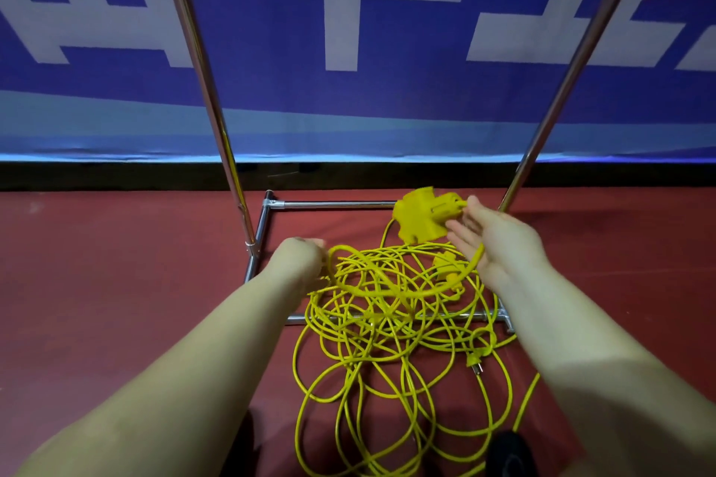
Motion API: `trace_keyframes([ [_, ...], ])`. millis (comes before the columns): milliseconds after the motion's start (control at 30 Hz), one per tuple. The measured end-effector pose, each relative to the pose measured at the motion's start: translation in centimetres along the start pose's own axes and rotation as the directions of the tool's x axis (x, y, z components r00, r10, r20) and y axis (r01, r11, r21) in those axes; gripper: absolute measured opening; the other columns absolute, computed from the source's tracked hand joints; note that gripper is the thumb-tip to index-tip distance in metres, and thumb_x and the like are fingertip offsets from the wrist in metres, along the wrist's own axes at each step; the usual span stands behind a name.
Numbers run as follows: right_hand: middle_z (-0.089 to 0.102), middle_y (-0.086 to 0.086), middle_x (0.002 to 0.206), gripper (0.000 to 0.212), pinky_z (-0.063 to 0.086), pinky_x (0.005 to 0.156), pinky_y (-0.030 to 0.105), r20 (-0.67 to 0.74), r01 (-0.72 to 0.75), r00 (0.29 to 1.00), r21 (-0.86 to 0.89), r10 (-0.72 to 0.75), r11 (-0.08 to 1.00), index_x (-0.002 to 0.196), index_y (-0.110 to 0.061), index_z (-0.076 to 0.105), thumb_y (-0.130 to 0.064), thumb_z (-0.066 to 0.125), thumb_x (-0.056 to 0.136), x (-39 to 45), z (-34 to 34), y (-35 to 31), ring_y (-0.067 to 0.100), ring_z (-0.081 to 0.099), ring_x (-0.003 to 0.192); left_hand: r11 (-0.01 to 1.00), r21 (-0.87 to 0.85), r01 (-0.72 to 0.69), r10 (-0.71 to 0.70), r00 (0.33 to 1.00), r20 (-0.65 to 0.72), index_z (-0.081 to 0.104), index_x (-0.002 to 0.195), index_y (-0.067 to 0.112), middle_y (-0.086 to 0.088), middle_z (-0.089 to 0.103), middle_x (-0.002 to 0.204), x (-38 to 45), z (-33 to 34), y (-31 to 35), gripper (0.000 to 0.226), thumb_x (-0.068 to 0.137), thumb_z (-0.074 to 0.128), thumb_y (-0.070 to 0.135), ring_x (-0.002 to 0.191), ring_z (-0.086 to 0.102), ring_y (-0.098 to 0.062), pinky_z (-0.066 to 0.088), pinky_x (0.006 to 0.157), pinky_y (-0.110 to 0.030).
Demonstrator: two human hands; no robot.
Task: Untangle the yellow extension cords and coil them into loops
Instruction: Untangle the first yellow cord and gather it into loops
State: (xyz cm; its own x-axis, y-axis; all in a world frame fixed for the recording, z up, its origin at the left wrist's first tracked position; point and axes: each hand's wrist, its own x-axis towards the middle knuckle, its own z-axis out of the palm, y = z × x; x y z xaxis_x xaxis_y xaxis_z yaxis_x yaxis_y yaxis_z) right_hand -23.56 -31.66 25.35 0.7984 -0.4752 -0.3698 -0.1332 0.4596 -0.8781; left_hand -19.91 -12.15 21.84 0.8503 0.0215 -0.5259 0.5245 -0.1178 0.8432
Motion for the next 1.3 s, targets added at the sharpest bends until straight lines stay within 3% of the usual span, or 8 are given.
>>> trace_keyframes([
  [167,0.043,0.020,0.139,0.018,0.047,0.080,0.042,0.050,-0.270,0.963,0.098,0.266,0.958,0.082,-0.003,0.048,-0.008,0.041,0.098,-0.4,0.7,1.1,0.031,0.050,0.124,0.681,0.413,-0.605,0.591,0.787,0.177,0.060,0.118,0.018,0.001,0.062,0.119,-1.1,0.9,-0.3,0.026,0.093,0.055,0.018,0.113,0.056,-0.015,0.041,0.100,-0.028],
  [300,0.040,0.021,0.141,0.018,0.041,0.086,0.049,0.108,-0.370,0.929,0.196,0.355,0.908,0.084,0.002,0.047,-0.002,0.037,0.098,-0.8,1.4,1.2,0.035,0.046,0.126,0.630,0.361,-0.688,0.425,0.694,0.581,0.058,0.124,0.015,0.005,0.063,0.114,-2.4,3.0,-1.6,0.034,0.093,0.056,0.029,0.098,0.058,-0.002,0.043,0.089,-0.018],
  [467,0.046,0.020,0.136,0.019,0.045,0.085,0.043,0.163,-0.404,0.914,0.268,0.372,0.875,0.087,0.005,0.048,-0.002,0.035,0.099,-1.2,1.7,0.9,0.032,0.053,0.120,0.716,0.308,-0.627,0.288,0.667,0.688,0.060,0.102,0.008,0.008,0.061,0.077,-3.0,3.9,-2.4,0.018,0.096,0.051,0.022,0.056,0.044,-0.002,0.035,0.055,-0.014],
  [633,0.060,0.011,0.109,0.015,0.054,0.047,0.021,0.163,-0.290,0.944,-0.001,0.286,0.957,0.087,-0.004,0.051,-0.005,0.040,0.098,-0.5,1.4,0.9,0.015,0.068,0.056,0.593,0.420,-0.687,0.552,0.727,0.409,0.063,0.103,0.016,0.005,0.064,0.094,-2.1,2.8,-1.4,0.015,0.092,0.058,0.024,0.092,0.062,-0.015,0.046,0.087,-0.027],
  [733,0.061,0.002,0.087,0.014,0.052,0.049,0.018,0.223,-0.101,0.961,-0.278,0.166,0.955,0.086,-0.011,0.052,-0.006,0.044,0.096,-0.8,1.3,1.0,0.014,0.063,0.065,0.535,0.441,-0.721,0.713,0.665,0.223,0.056,0.116,0.017,0.005,0.058,0.111,-1.4,1.5,-0.8,0.032,0.086,0.065,0.021,0.110,0.054,-0.014,0.040,0.097,-0.026],
  [867,0.063,-0.004,0.081,0.018,0.048,0.059,0.017,0.407,0.262,0.913,-0.628,0.022,0.733,0.079,-0.019,0.056,-0.015,0.049,0.095,-1.5,1.0,1.4,0.006,0.059,0.060,0.376,0.516,-0.770,0.717,0.595,0.365,0.041,0.139,0.023,0.002,0.044,0.142,-0.9,0.8,-0.6,0.062,0.084,0.068,0.028,0.135,0.034,-0.014,0.023,0.112,-0.025],
  [1100,0.050,-0.008,0.052,0.037,0.038,0.051,0.019,0.532,0.513,0.842,-0.744,-0.084,0.428,0.060,-0.020,0.048,-0.044,0.055,0.088,-1.8,0.4,1.7,0.003,0.049,0.045,0.345,0.532,-0.773,0.606,0.616,0.503,0.048,0.128,0.014,-0.005,0.054,0.123,-1.6,1.3,-1.4,0.033,0.098,0.046,0.027,0.119,0.046,-0.019,0.029,0.095,-0.021],
  [1300,0.050,-0.014,0.047,0.034,0.032,0.048,0.018,0.589,0.558,0.772,-0.808,0.241,0.188,0.078,-0.012,0.061,-0.039,0.048,0.094,-0.8,-1.2,2.4,0.001,0.038,0.044,0.634,0.466,-0.618,0.661,0.745,0.088,0.045,0.091,0.012,-0.004,0.049,0.081,-0.5,-1.6,0.7,0.016,0.100,0.040,0.024,0.079,0.046,-0.022,0.030,0.067,-0.029],
])
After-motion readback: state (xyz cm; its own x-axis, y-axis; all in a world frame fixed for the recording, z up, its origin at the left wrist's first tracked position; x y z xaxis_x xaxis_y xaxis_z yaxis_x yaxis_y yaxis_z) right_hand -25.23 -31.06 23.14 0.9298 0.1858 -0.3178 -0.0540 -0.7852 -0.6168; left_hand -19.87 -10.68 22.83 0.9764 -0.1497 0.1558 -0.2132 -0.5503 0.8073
